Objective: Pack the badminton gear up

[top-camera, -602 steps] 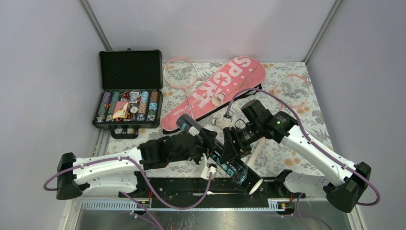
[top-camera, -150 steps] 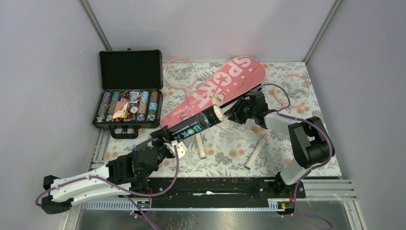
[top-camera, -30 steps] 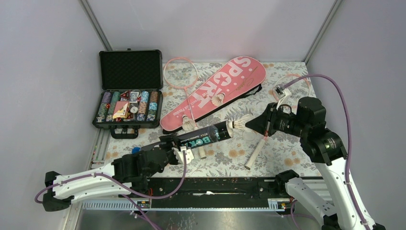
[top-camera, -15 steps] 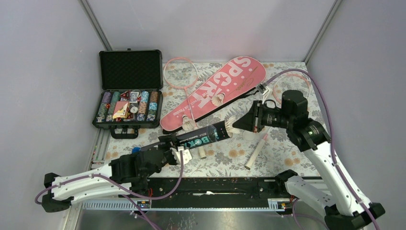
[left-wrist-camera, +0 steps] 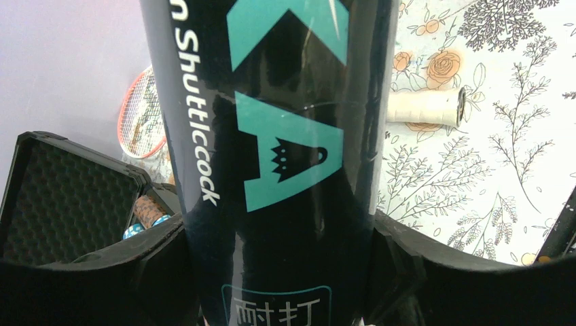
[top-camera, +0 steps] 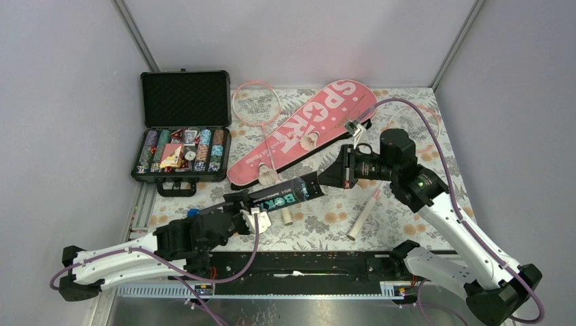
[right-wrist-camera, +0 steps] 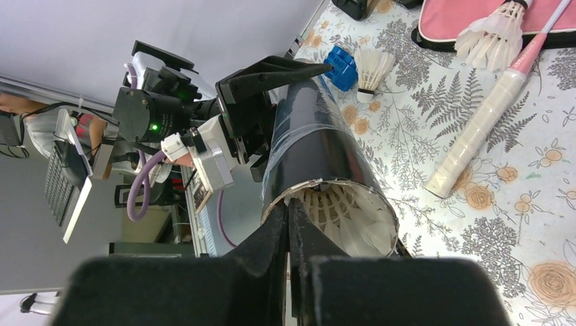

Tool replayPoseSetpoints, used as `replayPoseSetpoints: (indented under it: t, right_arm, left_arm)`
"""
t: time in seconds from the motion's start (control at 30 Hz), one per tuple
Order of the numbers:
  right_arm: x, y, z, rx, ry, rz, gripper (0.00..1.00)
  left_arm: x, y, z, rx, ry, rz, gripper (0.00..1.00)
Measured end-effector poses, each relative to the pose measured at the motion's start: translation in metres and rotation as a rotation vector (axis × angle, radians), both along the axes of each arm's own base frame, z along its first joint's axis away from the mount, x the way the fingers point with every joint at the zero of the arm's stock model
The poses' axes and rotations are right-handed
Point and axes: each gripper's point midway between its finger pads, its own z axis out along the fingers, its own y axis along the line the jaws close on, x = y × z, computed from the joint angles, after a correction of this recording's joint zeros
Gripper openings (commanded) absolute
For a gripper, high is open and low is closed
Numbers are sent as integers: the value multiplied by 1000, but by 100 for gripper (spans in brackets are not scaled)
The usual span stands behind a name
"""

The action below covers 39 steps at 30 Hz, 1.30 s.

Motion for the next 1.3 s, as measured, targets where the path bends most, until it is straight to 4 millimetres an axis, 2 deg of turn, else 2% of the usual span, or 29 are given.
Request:
replayPoseSetpoints:
  t: [0.2,0.37,0.43,0.57,0.7,0.83,1.1,1.3]
  right_arm:
    - [1,9,-8,24,31,12,0]
    - [2,19,-7,44,46,28,0]
    - [3,22,-6,53,52,29,5]
    - [7,23,-8,51,63,15,21]
    - [12,20,-13,-3,82,-28,39]
    - [18,14,-5,-34,50,-79,48]
    - [37,-6,31,-70,-121,-221,52]
    - [64,-21,35,-109,-230,-362,54]
  left_arm:
    - [0,2,-1,4,0,6,30]
    - [0,3,2,-11,-2,12,30]
    - [1,3,3,-18,-4,17,30]
    - [2,5,3,-15,-9,30,30]
    - [6,8,4,-5,-23,50,30]
    - [11,10,10,-11,-50,80,29]
    - [21,21,21,-15,-110,167,29]
    - [25,26,25,-21,-130,199,29]
